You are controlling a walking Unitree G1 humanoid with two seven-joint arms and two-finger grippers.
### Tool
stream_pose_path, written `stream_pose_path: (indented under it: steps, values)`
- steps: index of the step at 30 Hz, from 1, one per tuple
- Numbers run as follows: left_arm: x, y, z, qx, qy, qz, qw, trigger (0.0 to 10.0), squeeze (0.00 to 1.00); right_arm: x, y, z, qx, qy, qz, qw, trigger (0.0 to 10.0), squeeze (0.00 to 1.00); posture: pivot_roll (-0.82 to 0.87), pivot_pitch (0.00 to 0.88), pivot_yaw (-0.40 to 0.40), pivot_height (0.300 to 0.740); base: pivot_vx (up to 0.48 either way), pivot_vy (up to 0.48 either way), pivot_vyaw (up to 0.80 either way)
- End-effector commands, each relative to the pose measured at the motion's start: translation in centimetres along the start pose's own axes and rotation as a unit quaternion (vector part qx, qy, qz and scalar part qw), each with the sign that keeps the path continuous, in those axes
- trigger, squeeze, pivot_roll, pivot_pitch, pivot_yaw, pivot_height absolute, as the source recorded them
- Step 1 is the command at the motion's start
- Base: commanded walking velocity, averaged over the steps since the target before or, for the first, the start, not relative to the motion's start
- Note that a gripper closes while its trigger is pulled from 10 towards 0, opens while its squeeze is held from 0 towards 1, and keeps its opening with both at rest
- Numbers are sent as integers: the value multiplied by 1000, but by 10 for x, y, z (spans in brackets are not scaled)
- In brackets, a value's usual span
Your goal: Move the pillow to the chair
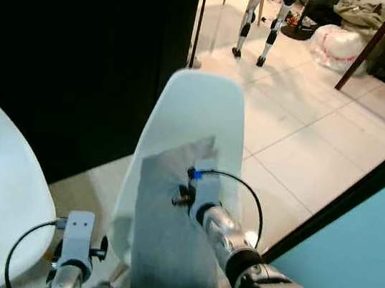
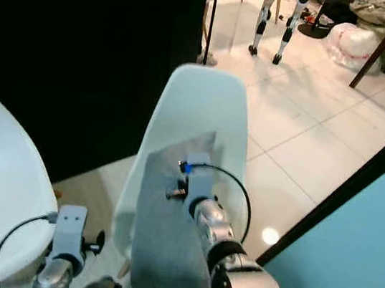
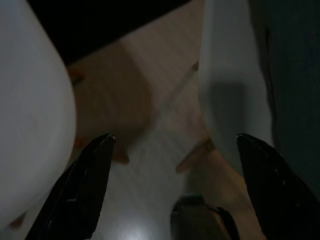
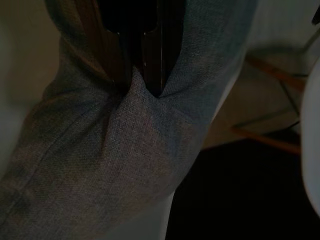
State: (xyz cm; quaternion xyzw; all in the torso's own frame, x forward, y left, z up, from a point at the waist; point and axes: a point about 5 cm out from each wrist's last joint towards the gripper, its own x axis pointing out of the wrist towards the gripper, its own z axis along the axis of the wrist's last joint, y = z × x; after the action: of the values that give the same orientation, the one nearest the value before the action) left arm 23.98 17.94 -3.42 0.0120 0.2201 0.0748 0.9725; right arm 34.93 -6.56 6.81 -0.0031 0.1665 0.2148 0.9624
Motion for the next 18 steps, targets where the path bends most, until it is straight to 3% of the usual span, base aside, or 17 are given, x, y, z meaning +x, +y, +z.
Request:
stream_pose_path:
  steps: [1,7,10,18]
  values:
    - [1,0,6,8,-20,-4,1000,10000,0,1,2,5,-6,-14,-7,1000,10000,0,74,157,-34,600,0,0,0]
    - [7,-2,20,7,-45,-4,999,10000,0,4,7,13,-17,-24,-16,999,10000,0,95,157,-41,580,0,0,0]
    - [9,-4,25,12,-54,-10,998,10000,0,9,11,35,-43,-55,-21,997,10000,0,93,151,-39,560,0,0,0]
    - [6,-11,21,20,-49,-22,998,10000,0,12,4,71,-45,-98,-35,994,10000,0,90,140,-43,547,0,0,0]
